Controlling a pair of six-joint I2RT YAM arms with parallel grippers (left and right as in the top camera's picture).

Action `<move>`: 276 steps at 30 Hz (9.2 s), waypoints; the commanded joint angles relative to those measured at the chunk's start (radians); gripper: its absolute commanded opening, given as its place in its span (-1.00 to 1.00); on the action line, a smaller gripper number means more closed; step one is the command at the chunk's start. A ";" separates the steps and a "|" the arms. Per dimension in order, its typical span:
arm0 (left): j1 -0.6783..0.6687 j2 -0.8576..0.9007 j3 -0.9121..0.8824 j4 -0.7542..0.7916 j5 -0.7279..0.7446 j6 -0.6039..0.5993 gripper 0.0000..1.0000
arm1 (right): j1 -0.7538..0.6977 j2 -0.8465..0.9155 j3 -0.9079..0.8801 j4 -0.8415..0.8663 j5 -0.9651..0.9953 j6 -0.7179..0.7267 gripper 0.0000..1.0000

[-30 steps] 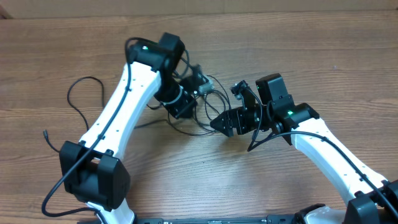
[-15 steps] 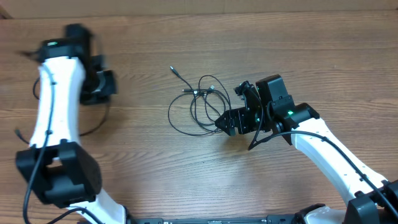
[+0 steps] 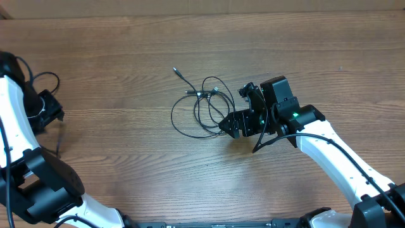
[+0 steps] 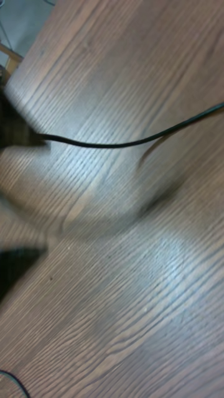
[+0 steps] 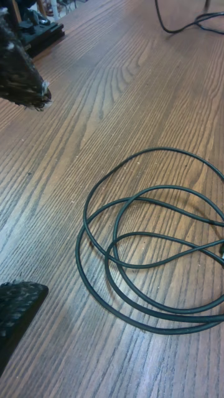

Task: Untangle cables

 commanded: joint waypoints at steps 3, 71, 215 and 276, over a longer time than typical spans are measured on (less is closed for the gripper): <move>0.012 -0.014 0.019 -0.002 -0.001 -0.028 0.99 | 0.002 0.004 0.002 0.002 0.010 0.000 0.75; -0.963 0.051 0.354 0.610 0.301 -0.047 -0.92 | -0.435 -0.020 0.002 -0.388 0.241 0.259 0.99; 0.008 -0.279 0.498 0.057 0.487 -0.020 -0.92 | -0.013 0.100 0.002 -0.408 -0.771 -0.679 -0.93; 0.208 -0.048 0.496 0.015 0.416 -0.396 -0.91 | 0.027 0.100 0.002 -0.321 0.304 0.106 -0.93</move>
